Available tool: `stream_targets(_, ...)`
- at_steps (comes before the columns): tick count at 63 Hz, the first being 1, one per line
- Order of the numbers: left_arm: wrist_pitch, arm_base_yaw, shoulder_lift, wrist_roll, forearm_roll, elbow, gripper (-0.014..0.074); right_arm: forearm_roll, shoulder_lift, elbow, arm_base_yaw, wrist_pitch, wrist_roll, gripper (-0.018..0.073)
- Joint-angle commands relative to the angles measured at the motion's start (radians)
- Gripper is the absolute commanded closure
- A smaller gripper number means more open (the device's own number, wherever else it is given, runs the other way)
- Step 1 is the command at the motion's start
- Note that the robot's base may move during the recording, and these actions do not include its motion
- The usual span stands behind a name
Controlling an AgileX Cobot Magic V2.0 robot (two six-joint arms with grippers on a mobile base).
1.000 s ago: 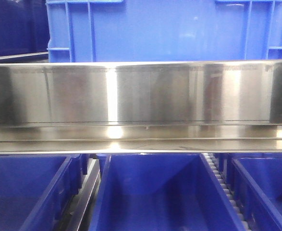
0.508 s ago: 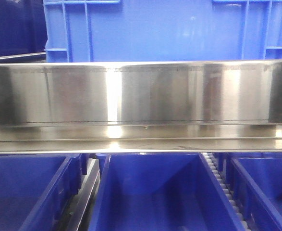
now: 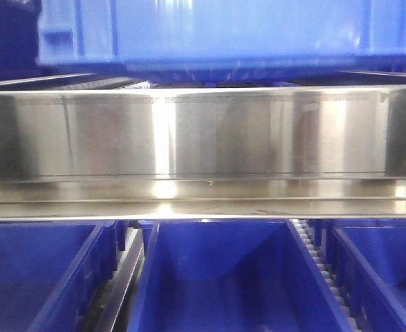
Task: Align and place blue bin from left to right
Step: 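Lift and pull the blue bin off the upper shelf with both grippers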
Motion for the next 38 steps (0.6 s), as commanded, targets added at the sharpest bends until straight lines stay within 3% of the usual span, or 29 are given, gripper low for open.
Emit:
stream_targets(1, -0.070, -0.005, -0.056, 0.002, 0.053, -0.037, 0.0613, -0.018, -0.063, -0.032, -0.001, -0.056, -0.031, 0.0637)
stream_targets(17, -0.070, -0.074, -0.101, 0.002, 0.142, -0.067, 0.0613, -0.018, -0.146, -0.034, 0.001, -0.055, -0.031, 0.0637)
stream_targets(38, -0.070, -0.096, -0.107, 0.002, 0.144, -0.067, 0.0613, -0.018, -0.183, -0.038, 0.001, -0.051, -0.031, 0.0637)
